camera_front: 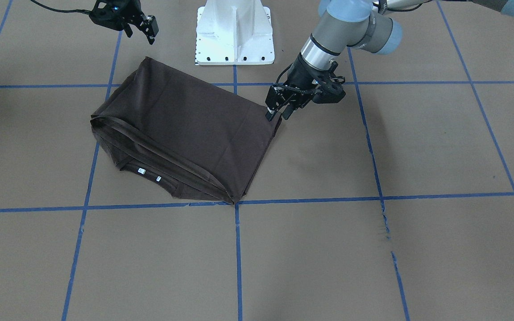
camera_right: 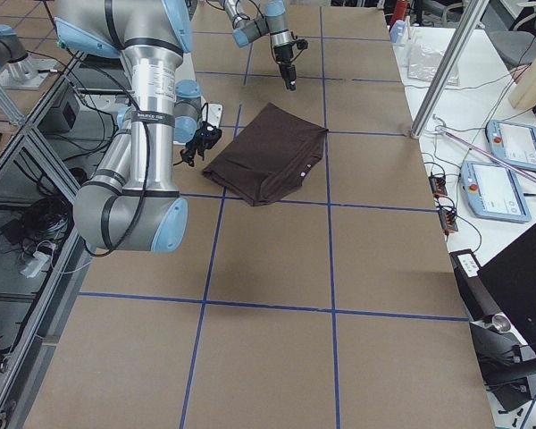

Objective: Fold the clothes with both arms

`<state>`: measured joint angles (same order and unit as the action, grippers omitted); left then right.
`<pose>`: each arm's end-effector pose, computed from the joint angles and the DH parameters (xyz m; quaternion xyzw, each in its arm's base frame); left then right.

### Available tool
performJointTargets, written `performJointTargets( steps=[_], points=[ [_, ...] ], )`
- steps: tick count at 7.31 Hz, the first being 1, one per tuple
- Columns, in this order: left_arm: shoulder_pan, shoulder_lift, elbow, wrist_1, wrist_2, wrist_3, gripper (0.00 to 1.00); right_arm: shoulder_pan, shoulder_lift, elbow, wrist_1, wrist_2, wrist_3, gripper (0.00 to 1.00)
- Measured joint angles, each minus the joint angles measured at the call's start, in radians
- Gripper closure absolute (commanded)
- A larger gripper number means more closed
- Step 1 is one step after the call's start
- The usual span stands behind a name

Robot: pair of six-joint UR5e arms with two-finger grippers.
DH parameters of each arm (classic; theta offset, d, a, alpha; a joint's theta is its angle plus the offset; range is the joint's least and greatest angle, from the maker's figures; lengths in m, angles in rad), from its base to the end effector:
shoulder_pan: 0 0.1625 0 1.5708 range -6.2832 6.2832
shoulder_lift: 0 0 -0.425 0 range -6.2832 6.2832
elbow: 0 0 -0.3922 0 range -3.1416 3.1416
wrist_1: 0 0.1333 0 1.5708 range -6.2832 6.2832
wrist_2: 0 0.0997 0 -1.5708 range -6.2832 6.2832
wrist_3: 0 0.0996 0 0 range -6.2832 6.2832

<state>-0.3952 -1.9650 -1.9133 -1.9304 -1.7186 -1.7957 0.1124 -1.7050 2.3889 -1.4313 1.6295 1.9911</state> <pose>0.4960 -0.3354 0.2477 -0.0186 0.5232 -0.2231 0.8223 -0.3711 -0.1702 0.3303 -0.0879 -0.3911 0.2298 0.8868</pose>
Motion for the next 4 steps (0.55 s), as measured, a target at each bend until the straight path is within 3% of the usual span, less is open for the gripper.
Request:
performJointTargets(
  steps=[2,4],
  points=[
    [0.078,-0.004,0.015,0.070,0.065,-0.008,0.41,0.128,0.007,-0.003,0.000,0.000,-0.012,0.00],
    [0.092,-0.008,0.043,0.079,0.077,-0.002,0.46,0.162,0.024,-0.012,0.000,-0.001,-0.024,0.00]
  ],
)
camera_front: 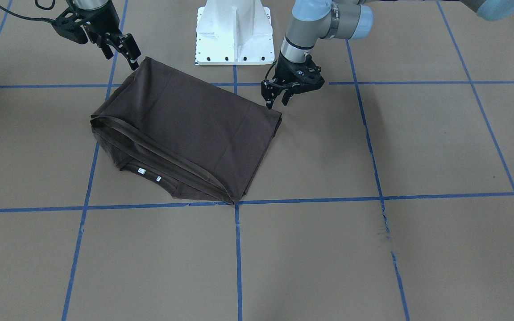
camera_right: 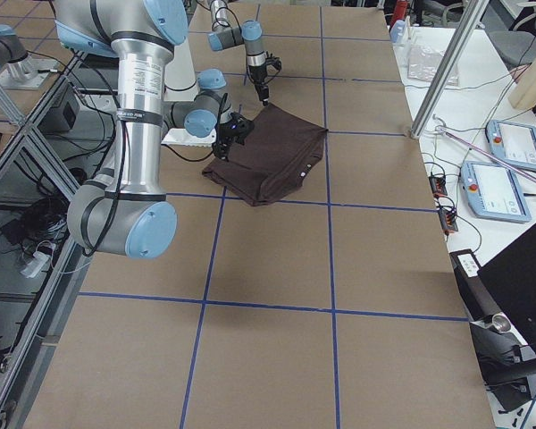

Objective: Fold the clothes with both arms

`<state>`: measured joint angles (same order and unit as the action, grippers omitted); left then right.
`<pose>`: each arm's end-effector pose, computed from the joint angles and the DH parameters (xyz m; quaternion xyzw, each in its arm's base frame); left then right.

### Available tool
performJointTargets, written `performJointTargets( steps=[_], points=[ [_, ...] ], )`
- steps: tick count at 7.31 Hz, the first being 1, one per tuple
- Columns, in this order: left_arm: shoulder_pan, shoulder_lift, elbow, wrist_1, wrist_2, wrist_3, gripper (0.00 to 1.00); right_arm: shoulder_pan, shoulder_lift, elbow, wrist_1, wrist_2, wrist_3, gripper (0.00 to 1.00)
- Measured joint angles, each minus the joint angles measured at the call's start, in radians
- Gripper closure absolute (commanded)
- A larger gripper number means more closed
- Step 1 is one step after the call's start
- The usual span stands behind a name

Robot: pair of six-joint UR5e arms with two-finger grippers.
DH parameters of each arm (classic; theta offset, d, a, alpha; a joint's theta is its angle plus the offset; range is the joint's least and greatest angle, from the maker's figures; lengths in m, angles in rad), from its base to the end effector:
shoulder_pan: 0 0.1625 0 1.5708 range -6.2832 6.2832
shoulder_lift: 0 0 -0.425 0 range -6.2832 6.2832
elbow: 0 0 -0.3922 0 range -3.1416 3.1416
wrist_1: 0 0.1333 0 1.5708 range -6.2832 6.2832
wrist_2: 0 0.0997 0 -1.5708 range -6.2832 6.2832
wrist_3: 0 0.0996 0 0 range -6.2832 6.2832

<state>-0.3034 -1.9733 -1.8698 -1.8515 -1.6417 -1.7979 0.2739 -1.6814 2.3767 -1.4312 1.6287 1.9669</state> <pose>0.5387 -0.3009 0.2727 -0.0133 0.4722 -0.2149 0.8548 -0.3457 -0.2296 0.3265 -0.0512 -0.4029 0.2893 0.8668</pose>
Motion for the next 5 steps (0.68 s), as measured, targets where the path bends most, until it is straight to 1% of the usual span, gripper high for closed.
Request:
performJointTargets(
  steps=[4,5],
  points=[
    [-0.015,-0.001,0.016,-0.002,0.005,0.017,0.55,-0.001,0.006,-0.013,0.000,-0.003,-0.004,0.00],
    [-0.020,-0.001,0.017,-0.004,0.005,0.029,0.56,-0.004,0.006,-0.014,0.000,-0.010,-0.005,0.00]
  ],
)
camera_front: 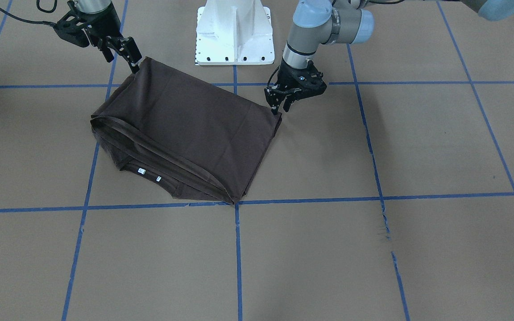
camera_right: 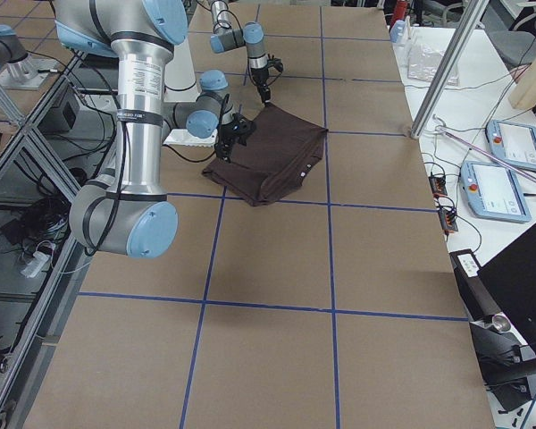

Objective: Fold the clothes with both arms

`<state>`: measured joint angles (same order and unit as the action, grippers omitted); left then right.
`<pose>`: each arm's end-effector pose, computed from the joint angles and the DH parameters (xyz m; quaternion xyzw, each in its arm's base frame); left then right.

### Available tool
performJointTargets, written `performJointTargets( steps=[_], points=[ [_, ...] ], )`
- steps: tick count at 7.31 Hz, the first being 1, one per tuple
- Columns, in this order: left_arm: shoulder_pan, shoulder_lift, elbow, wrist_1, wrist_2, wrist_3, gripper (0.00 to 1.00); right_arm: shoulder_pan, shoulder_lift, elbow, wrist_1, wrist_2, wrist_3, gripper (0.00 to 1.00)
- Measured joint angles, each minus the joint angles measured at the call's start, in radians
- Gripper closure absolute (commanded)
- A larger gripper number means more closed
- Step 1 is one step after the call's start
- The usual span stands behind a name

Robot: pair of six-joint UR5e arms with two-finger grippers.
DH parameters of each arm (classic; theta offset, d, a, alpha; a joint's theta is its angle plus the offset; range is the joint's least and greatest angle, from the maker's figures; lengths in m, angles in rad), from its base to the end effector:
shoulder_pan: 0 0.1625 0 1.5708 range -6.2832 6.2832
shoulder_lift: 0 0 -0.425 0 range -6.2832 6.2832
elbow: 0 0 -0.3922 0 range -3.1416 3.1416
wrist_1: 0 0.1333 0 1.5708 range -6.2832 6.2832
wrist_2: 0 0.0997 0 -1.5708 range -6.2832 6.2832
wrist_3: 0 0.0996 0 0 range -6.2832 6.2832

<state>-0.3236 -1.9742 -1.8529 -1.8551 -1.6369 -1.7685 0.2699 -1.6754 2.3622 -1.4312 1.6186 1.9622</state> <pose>0.5369 -0.3137 0.2791 0.0001 0.4668 -0.2130 0.8583 -0.3509 -0.2304 0.3306 -0.0462 -0.3994 0.2882 0.8691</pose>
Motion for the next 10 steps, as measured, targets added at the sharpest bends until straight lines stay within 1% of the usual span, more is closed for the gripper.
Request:
performJointTargets(
  steps=[2,3,4,5,8,10],
  points=[
    [-0.002,-0.003,0.017,-0.005,0.006,0.009,0.59,-0.009,-0.002,-0.001,0.000,-0.021,0.000,0.00],
    [-0.002,-0.007,0.026,-0.007,0.008,0.010,0.70,-0.011,-0.003,-0.001,0.000,-0.024,0.000,0.00],
    [-0.002,-0.012,0.029,-0.007,0.009,0.010,0.92,-0.013,-0.004,-0.001,0.000,-0.026,0.000,0.00],
    [-0.002,-0.015,0.031,-0.007,0.009,0.011,1.00,-0.013,-0.004,-0.001,0.000,-0.026,0.000,0.00],
    [-0.014,-0.017,0.031,-0.007,0.010,0.027,1.00,-0.013,-0.004,0.000,0.000,-0.026,0.000,0.00],
    [-0.094,-0.014,0.003,-0.001,0.010,0.140,1.00,-0.013,-0.001,0.002,0.000,-0.027,0.000,0.00]
  ],
)
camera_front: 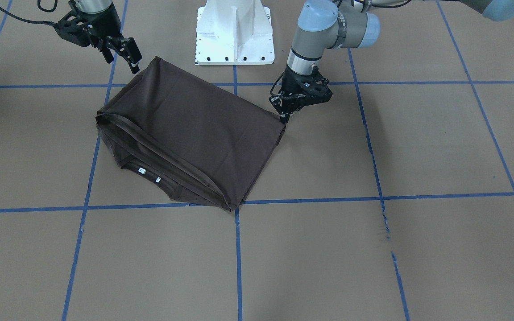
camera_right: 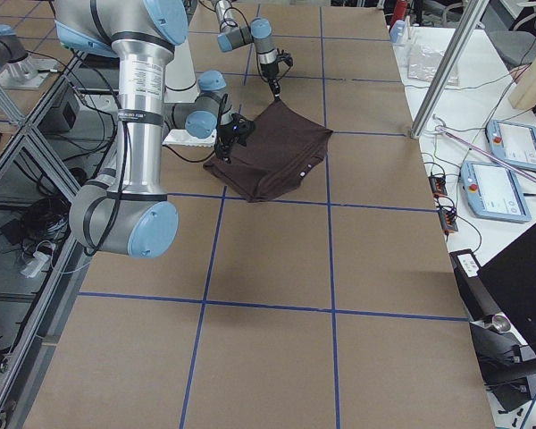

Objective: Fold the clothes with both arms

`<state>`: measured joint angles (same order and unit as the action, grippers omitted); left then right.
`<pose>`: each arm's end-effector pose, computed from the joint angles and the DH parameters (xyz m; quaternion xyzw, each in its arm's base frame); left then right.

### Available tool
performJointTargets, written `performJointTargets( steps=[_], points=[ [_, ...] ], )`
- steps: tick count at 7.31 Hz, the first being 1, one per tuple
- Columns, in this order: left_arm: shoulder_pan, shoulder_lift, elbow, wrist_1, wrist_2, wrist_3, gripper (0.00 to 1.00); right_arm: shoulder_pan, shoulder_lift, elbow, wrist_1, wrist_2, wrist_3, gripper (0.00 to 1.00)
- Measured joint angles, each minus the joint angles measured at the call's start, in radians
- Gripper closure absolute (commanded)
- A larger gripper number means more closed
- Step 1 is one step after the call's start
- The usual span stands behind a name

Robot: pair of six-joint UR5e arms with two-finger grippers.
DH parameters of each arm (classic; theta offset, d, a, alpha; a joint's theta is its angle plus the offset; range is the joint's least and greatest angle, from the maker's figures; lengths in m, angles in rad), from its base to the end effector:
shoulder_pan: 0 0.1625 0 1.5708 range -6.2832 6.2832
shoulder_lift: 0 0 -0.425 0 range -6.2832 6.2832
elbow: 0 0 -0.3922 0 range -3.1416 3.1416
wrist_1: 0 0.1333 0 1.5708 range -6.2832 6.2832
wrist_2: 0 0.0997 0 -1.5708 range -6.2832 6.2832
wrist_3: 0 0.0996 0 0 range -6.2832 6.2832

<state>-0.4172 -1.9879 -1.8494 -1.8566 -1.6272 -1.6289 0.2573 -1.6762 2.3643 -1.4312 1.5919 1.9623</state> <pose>0.5071 -0.3644 0.2721 0.0597 0.4680 -0.1946 0.8600 -0.3525 -0.2284 0.3300 -0.0366 -0.4006 0.2878 0.8691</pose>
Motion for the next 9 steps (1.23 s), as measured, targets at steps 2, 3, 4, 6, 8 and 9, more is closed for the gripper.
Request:
performJointTargets(
  steps=[2,3,4,6,8,9],
  points=[
    [-0.125,-0.030,0.080,-0.042,-0.002,0.125,1.00,0.000,0.028,0.001,0.001,-0.001,0.009,0.00],
    [-0.194,-0.089,0.186,-0.102,-0.005,0.157,1.00,0.001,0.043,0.002,0.001,-0.002,0.014,0.00],
    [-0.261,-0.183,0.351,-0.185,-0.009,0.172,1.00,0.004,0.052,0.001,0.001,-0.004,0.015,0.00],
    [-0.362,-0.408,0.753,-0.374,-0.027,0.189,0.49,0.011,0.070,-0.003,0.001,-0.012,0.015,0.00],
    [-0.394,-0.478,0.880,-0.466,-0.052,0.202,0.47,0.016,0.141,-0.038,0.000,-0.022,0.015,0.00],
    [-0.397,-0.421,0.792,-0.476,-0.082,0.203,0.47,0.020,0.203,-0.087,0.000,-0.027,0.011,0.00]
  ],
)
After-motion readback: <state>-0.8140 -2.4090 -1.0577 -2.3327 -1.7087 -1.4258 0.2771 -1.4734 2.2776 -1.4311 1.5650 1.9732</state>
